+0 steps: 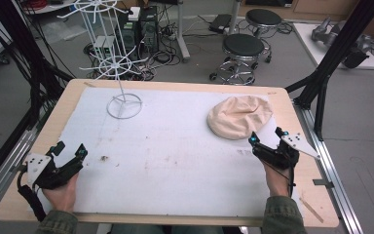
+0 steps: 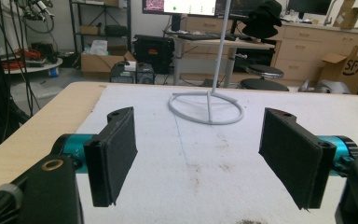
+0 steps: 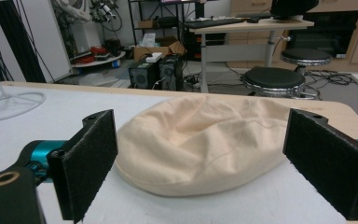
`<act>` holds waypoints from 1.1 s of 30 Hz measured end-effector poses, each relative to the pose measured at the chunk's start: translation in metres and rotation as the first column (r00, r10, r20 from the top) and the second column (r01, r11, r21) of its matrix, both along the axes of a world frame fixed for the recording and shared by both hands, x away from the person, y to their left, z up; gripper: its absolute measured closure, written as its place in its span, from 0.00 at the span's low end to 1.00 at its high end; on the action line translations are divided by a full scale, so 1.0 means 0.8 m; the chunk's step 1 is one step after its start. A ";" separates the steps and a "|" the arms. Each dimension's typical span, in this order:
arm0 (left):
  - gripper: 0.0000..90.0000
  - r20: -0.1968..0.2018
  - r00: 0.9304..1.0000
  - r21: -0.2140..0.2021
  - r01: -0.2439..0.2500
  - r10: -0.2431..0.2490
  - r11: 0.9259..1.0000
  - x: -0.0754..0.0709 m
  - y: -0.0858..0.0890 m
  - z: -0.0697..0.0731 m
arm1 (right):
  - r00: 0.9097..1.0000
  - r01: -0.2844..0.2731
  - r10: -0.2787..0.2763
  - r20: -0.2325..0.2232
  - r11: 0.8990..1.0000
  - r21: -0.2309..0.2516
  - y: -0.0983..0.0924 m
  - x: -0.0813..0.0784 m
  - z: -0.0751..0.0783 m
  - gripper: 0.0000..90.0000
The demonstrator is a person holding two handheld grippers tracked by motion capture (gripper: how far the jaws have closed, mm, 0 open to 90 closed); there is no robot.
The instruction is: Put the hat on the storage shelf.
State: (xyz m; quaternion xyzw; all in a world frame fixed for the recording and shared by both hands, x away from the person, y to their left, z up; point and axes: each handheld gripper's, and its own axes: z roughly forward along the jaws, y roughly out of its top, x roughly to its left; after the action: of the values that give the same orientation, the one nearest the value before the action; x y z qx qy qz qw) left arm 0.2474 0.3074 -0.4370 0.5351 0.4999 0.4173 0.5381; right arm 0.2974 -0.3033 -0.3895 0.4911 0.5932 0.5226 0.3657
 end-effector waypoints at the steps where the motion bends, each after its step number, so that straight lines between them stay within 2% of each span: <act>1: 0.30 -0.001 1.000 0.001 0.000 0.000 1.000 0.000 0.000 0.000 | 1.000 -0.005 0.005 0.000 1.000 0.000 0.001 0.003 0.002 0.10; 6: 0.30 0.001 1.000 0.001 0.000 0.000 1.000 -0.001 0.000 0.000 | 1.000 -0.008 0.007 -0.015 1.000 -0.020 0.001 0.017 0.004 0.10; 9: 0.30 -0.002 1.000 -0.002 0.002 -0.002 1.000 0.000 0.001 -0.001 | 0.999 -0.014 0.013 -0.040 1.000 -0.011 0.000 0.026 0.005 0.10; 12: 0.30 -0.005 1.000 -0.004 0.006 -0.006 1.000 0.001 0.001 -0.001 | 0.998 -0.023 0.021 -0.062 0.999 -0.027 0.000 0.037 0.007 0.10; 19: 0.30 0.001 1.000 -0.006 0.000 0.000 1.000 0.001 0.001 -0.001 | 0.996 0.003 -0.003 -0.087 1.000 0.006 -0.004 0.056 0.011 0.10; 23: 0.30 0.001 1.000 -0.005 0.000 0.000 1.000 0.001 0.002 -0.001 | 0.998 0.021 -0.021 -0.065 1.000 -0.006 -0.004 0.061 0.016 0.10; 26: 0.30 0.001 1.000 -0.005 0.003 -0.003 1.000 0.002 0.001 -0.001 | 0.996 0.014 -0.015 -0.087 1.000 -0.007 -0.004 0.068 0.018 0.10; 30: 0.30 -0.005 1.000 -0.001 0.009 -0.009 1.000 0.003 0.000 -0.002 | 0.995 -0.001 -0.004 -0.103 0.999 -0.044 -0.004 0.078 0.021 0.10; 33: 0.30 -0.008 1.000 0.001 0.009 -0.009 1.000 0.003 0.000 -0.002 | 0.995 -0.016 0.013 -0.102 0.999 -0.027 -0.005 0.085 0.023 0.10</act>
State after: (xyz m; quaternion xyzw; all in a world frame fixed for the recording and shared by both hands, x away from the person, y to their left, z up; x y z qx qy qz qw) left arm 0.2501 0.3074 -0.4387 0.5393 0.4993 0.4132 0.5377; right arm 0.3658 -0.3072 -0.3709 0.5077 0.6220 0.4910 0.3380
